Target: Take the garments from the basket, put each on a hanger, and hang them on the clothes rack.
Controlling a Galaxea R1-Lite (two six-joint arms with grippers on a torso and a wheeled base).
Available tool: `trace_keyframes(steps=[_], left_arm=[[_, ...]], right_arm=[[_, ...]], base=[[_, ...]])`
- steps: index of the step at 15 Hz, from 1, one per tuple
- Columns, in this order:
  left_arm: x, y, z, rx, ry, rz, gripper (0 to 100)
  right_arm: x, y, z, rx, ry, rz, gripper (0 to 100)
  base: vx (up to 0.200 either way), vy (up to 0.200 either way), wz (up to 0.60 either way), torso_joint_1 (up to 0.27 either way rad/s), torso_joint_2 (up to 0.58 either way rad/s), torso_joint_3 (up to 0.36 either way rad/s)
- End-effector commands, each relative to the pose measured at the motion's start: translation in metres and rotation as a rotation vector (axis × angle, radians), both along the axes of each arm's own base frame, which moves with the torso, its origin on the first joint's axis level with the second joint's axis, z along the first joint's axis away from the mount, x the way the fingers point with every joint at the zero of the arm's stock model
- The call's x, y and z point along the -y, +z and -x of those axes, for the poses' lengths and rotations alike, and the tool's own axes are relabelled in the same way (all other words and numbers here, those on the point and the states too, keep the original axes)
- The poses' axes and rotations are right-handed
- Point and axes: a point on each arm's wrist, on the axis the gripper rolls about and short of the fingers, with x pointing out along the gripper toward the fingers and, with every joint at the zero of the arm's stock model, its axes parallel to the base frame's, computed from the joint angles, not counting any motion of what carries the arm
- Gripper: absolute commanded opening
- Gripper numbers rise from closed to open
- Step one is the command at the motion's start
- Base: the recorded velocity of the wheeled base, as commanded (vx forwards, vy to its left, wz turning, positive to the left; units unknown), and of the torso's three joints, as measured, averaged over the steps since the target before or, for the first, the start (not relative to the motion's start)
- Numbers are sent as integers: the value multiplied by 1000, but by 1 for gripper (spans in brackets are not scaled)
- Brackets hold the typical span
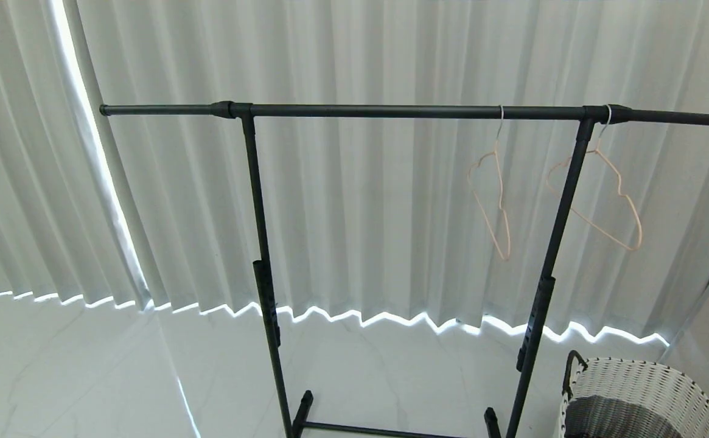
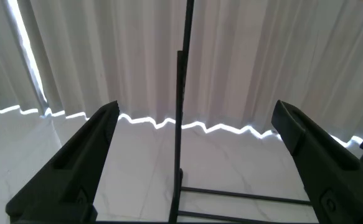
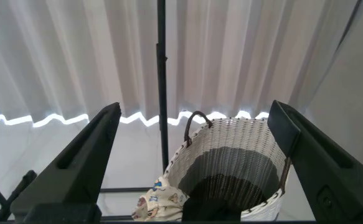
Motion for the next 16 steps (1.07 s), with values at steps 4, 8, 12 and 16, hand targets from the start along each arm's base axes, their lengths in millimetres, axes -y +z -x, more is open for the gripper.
trace_keyframes(steps=[4,8,12,16], left_arm=[[0,0,0,-3,1,2,100],[0,0,0,-2,1,2,100],[0,0,0,-2,2,7,100],[0,0,0,-3,2,-1,100]], right_arm=[[0,0,0,-1,0,6,100],[0,0,0,-1,0,6,100],[0,0,0,-1,0,12,100],[0,0,0,-1,0,12,100]], base=[[0,0,0,-111,303,182],[0,0,0,-163,454,282],[0,0,0,-124,384,262],[0,-50,0,-14,59,49]])
